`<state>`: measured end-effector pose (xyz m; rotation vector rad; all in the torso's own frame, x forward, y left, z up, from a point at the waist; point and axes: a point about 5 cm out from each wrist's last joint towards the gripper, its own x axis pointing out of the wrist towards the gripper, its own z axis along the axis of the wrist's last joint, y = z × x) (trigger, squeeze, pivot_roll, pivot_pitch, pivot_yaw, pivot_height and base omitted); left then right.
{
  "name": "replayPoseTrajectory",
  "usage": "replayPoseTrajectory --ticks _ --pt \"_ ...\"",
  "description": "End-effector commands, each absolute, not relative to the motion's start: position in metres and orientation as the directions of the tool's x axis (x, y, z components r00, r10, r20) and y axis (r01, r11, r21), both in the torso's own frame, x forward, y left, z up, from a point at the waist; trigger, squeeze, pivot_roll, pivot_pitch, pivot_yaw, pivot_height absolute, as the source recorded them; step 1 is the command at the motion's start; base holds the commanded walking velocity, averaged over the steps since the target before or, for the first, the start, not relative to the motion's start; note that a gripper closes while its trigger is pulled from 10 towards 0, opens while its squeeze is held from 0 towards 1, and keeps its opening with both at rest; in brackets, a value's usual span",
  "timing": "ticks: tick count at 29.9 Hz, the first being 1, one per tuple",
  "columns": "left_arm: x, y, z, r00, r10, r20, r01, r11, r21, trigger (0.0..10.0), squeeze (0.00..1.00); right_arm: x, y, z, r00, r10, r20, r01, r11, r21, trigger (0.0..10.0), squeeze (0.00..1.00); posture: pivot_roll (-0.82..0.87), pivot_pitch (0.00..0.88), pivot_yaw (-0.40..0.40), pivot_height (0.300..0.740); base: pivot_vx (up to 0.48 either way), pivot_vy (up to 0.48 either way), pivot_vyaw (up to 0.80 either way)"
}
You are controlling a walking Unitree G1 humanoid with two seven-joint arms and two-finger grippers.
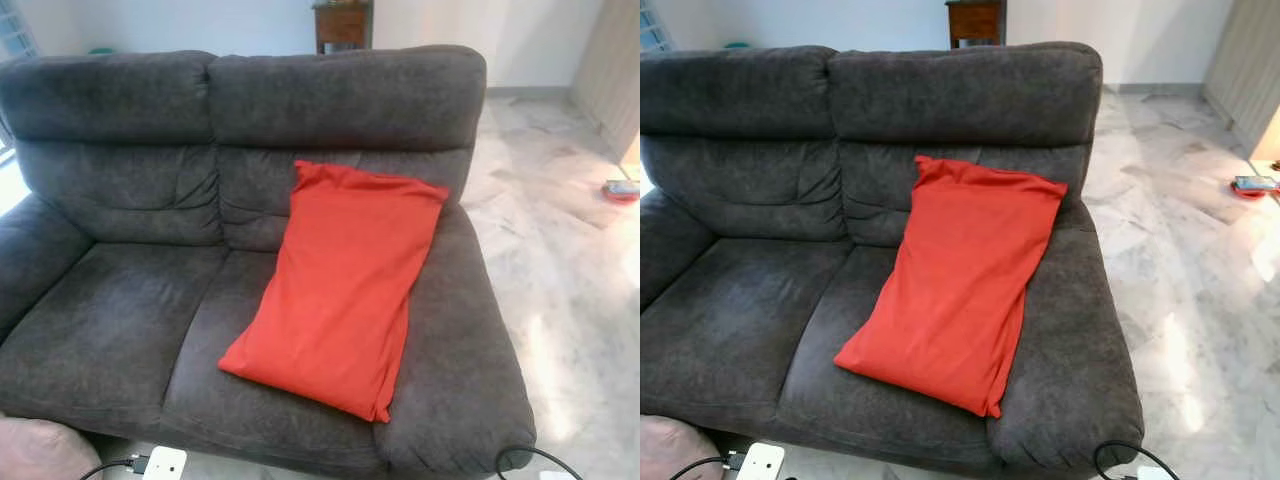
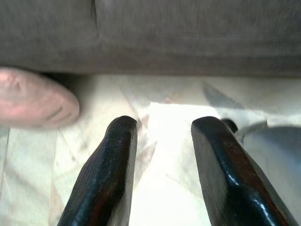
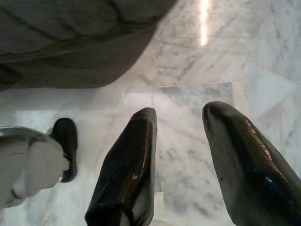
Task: Move the pillow to the sofa from floor
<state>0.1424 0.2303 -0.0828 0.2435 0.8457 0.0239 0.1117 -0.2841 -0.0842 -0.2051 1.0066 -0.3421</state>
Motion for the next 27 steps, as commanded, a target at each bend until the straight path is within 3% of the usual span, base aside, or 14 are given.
replayPoseTrajectory --ticks 1,7,27 --pt "0.141 0.234 -0.083 0.659 0.139 -0.739 0.053 0.972 0.23 10.0 0.0 0.11 -0.279 -0.087 0.479 -0.354 -0.803 0.165 0.935 -0.314 10.0 0.0 -0.07 0.0 0.062 0.74 0.0 0.0 0.0" --pt "0.15 0.226 -0.083 0.662 0.126 -0.739 0.048 0.977 0.21 10.0 0.0 0.118 -0.265 -0.09 0.5 -0.299 -0.813 0.144 0.954 -0.263 10.0 0.0 -0.08 0.0 0.065 0.74 0.0 0.0 0.0" --pt "0.151 0.224 -0.085 0.658 0.119 -0.744 0.044 0.98 0.196 10.0 0.0 0.129 -0.253 -0.089 0.541 -0.253 -0.802 0.156 0.967 -0.2 10.0 0.0 -0.07 0.0 0.072 0.74 0.0 0.288 0.0"
